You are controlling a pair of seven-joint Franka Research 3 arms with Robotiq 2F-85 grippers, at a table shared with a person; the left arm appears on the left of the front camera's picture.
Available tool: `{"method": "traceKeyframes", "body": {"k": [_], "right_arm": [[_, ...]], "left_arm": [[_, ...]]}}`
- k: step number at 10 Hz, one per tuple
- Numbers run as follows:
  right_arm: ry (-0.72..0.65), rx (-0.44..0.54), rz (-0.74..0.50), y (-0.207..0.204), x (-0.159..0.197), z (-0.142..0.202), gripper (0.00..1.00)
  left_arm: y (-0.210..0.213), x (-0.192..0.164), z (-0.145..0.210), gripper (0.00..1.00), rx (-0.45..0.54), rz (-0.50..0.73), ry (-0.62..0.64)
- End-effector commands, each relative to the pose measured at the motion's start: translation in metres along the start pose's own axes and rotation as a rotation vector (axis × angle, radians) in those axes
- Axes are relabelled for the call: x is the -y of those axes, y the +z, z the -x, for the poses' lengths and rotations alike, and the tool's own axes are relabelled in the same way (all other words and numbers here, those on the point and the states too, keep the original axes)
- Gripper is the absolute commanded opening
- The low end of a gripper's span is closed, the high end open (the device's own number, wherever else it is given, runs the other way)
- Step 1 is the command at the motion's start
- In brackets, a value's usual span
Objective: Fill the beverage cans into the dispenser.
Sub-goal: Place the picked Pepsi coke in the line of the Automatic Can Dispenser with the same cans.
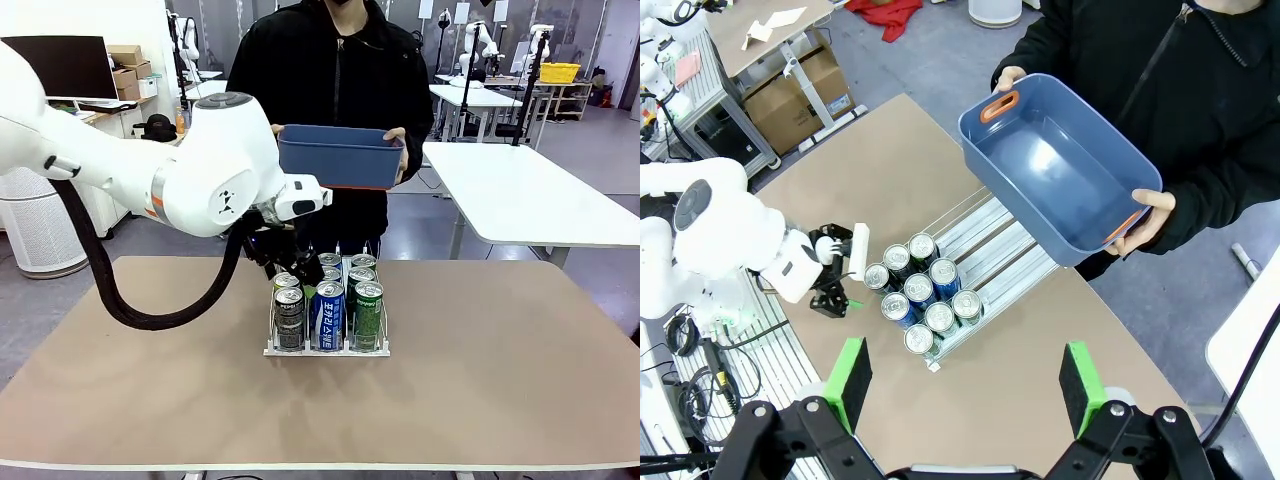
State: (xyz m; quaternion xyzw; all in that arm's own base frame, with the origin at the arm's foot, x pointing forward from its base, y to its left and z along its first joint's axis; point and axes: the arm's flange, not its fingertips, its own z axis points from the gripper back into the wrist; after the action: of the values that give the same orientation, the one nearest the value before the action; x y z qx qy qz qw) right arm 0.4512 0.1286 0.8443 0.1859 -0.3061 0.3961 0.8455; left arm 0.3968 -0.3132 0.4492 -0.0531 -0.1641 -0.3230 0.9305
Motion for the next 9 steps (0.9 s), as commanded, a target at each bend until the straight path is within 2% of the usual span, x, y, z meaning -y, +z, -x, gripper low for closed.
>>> {"method": "traceKeyframes", "body": {"k": [1,4,6,8,9], "right_arm": [[0.001,-0.001,-0.001,0.001,-0.001,0.000,1.00],[0.001,-0.001,-0.001,0.001,-0.001,0.000,1.00],[0.001,-0.001,-0.001,0.001,-0.001,0.000,1.00],[0.001,-0.001,-0.001,0.001,-0.001,0.000,1.00],[0.001,-0.001,-0.001,0.001,-0.001,0.000,1.00]], "left_arm": [[0.027,-0.007,0.017,1.00,0.016,0.048,-0.076],[0.083,-0.032,0.026,1.00,0.080,0.073,-0.224],[0.119,-0.048,0.027,1.00,0.125,0.097,-0.271],[0.128,-0.053,0.026,1.00,0.137,0.131,-0.288],[0.127,-0.050,0.023,1.00,0.134,0.056,-0.261]]}}
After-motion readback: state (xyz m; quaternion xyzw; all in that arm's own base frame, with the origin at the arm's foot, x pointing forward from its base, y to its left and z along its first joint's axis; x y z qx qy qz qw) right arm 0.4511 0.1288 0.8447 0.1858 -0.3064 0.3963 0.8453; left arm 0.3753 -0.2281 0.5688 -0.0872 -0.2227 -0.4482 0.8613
